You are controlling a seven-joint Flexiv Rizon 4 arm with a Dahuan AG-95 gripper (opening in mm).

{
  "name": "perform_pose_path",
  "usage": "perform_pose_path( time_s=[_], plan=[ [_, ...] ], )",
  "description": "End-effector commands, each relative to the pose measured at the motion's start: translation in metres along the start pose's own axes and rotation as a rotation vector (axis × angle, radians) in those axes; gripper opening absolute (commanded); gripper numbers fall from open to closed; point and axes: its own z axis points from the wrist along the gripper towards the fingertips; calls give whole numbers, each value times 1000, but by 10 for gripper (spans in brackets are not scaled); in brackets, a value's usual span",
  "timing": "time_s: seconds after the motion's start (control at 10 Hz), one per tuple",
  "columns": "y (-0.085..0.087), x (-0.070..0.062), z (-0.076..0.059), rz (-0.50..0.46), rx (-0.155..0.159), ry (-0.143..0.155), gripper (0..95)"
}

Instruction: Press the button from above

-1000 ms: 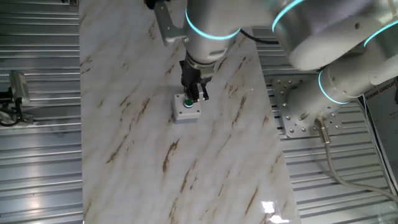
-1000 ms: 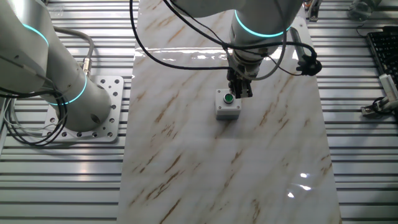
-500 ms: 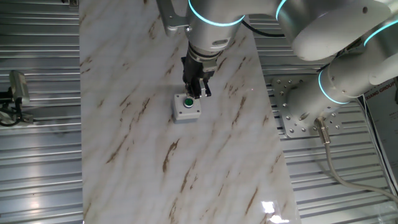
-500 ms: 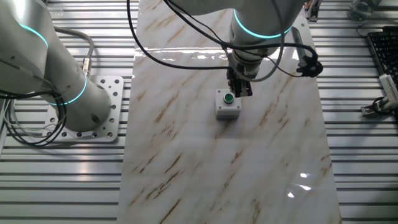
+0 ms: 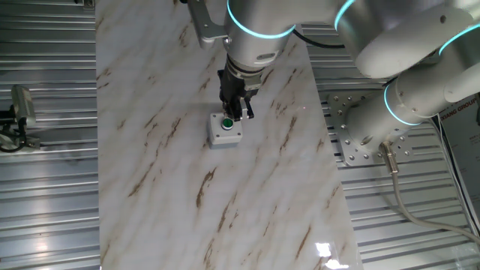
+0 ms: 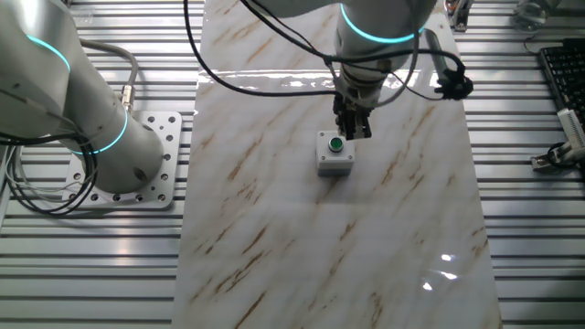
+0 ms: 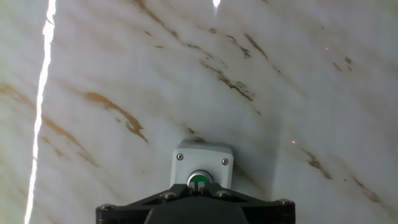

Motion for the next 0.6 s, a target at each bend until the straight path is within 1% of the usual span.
perform_pose_path(
  time_s=[0.1, 0.2, 0.3, 0.6],
  plan=[
    [-1, -1, 0, 4, -70, -9, 0],
    [-1, -1, 1, -31, -25, -5, 0],
    [-1, -1, 1, -44, -1, -1, 0],
    [-1, -2, 1, -54, 8, 5, 0]
  ],
)
